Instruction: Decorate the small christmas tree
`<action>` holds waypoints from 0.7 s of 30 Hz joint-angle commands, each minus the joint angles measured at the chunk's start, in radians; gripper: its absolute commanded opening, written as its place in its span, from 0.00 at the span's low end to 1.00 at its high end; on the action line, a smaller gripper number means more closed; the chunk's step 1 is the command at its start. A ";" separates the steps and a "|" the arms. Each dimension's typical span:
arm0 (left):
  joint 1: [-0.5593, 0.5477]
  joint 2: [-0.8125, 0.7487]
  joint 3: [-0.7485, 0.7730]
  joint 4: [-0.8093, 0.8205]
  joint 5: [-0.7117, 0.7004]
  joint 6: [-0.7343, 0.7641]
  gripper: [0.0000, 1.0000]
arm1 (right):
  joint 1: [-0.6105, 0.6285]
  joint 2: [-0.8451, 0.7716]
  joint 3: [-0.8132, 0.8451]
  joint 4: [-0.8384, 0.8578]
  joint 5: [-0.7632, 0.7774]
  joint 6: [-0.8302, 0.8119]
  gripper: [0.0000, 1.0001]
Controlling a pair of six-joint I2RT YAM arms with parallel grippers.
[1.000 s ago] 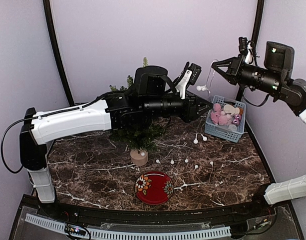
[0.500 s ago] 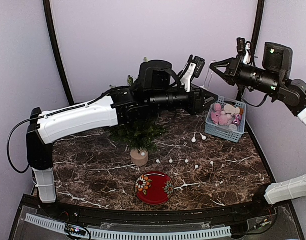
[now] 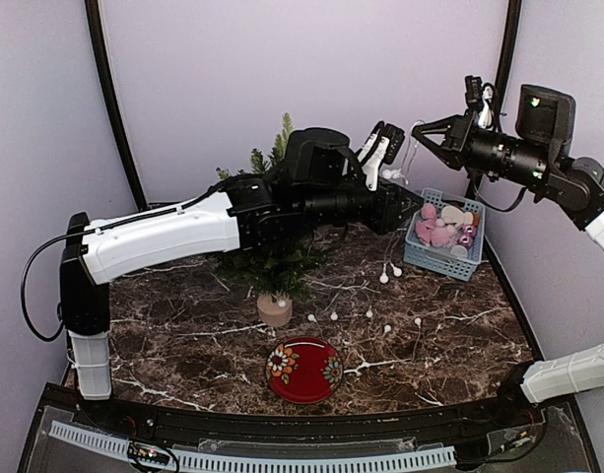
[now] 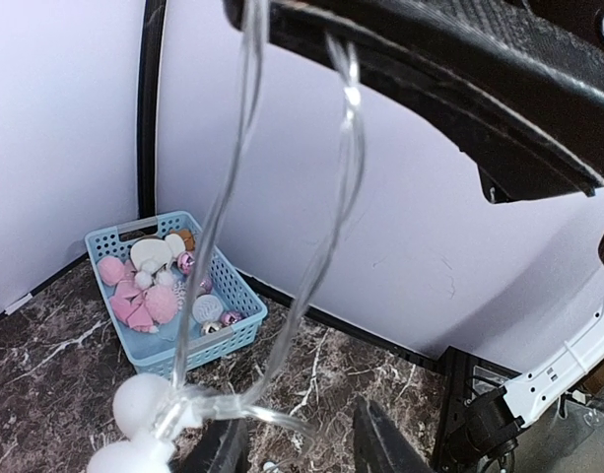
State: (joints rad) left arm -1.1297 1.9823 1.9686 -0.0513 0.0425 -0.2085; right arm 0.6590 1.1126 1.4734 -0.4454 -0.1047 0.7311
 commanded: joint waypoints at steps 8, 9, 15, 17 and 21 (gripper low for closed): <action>-0.001 0.000 0.024 0.039 0.002 0.021 0.32 | 0.009 -0.020 -0.020 0.069 -0.015 0.007 0.00; -0.001 0.005 0.025 0.044 0.014 0.021 0.30 | 0.009 -0.023 -0.024 0.072 -0.016 0.009 0.00; -0.001 0.007 0.030 0.069 0.030 0.055 0.02 | 0.010 -0.049 -0.074 0.102 0.006 0.026 0.00; -0.001 -0.015 0.022 0.059 0.058 0.089 0.00 | 0.009 -0.056 -0.093 0.094 0.066 0.024 0.00; -0.001 -0.104 -0.026 -0.011 0.186 0.143 0.00 | 0.009 -0.064 -0.124 0.034 0.249 0.000 0.00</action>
State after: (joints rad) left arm -1.1297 1.9953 1.9717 -0.0238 0.1013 -0.1368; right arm 0.6609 1.0683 1.3785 -0.3985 -0.0368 0.7452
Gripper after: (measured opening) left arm 0.014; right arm 0.016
